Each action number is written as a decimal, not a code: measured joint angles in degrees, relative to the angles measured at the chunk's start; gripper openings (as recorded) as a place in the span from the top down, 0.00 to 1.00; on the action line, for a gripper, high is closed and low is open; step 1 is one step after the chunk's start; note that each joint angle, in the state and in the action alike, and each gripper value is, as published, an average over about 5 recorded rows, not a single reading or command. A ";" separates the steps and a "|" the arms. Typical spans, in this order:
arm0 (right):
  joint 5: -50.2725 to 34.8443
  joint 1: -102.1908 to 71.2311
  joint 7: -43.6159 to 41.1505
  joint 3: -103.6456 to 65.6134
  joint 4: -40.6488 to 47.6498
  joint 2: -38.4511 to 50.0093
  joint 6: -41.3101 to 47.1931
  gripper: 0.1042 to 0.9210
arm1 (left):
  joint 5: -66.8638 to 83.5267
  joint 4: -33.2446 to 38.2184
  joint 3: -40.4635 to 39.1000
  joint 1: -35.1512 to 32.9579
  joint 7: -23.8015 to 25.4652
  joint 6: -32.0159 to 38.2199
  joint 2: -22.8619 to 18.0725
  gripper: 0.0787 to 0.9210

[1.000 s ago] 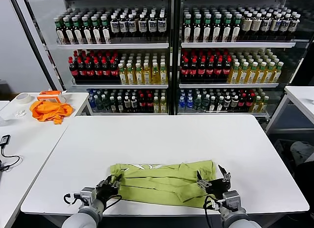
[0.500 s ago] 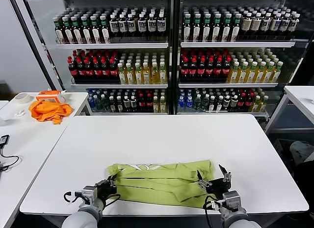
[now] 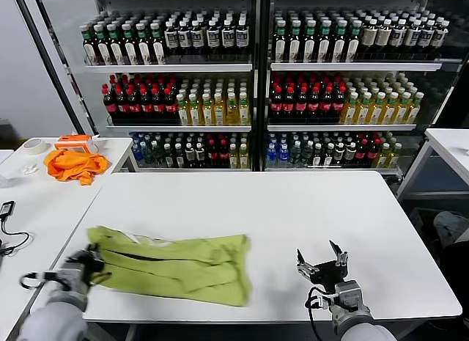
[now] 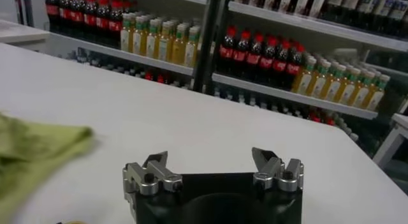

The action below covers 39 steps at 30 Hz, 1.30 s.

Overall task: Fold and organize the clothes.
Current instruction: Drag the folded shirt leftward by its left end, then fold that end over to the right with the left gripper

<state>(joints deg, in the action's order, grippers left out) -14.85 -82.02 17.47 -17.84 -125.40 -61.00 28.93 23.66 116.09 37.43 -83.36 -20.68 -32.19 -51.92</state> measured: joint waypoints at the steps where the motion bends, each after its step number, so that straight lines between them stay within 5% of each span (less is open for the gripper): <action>1: 0.00 0.04 -0.01 0.03 0.02 0.04 0.02 0.12 | -0.07 0.31 0.72 -0.17 0.00 -0.12 0.25 0.97; 17: -0.03 -1.18 0.06 -1.13 -0.55 -0.04 0.20 0.12 | 10.58 9.17 -8.26 1.40 2.62 -0.82 1.69 0.97; 39: -0.79 -1.10 0.69 -2.10 -1.52 0.19 0.09 0.12 | 16.36 6.18 -23.77 11.34 6.09 -0.95 -0.71 0.97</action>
<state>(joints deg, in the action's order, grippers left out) -15.64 -83.11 18.16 -19.94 -126.92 -60.81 29.02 40.02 122.27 13.66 -72.02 -14.59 -33.14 -52.64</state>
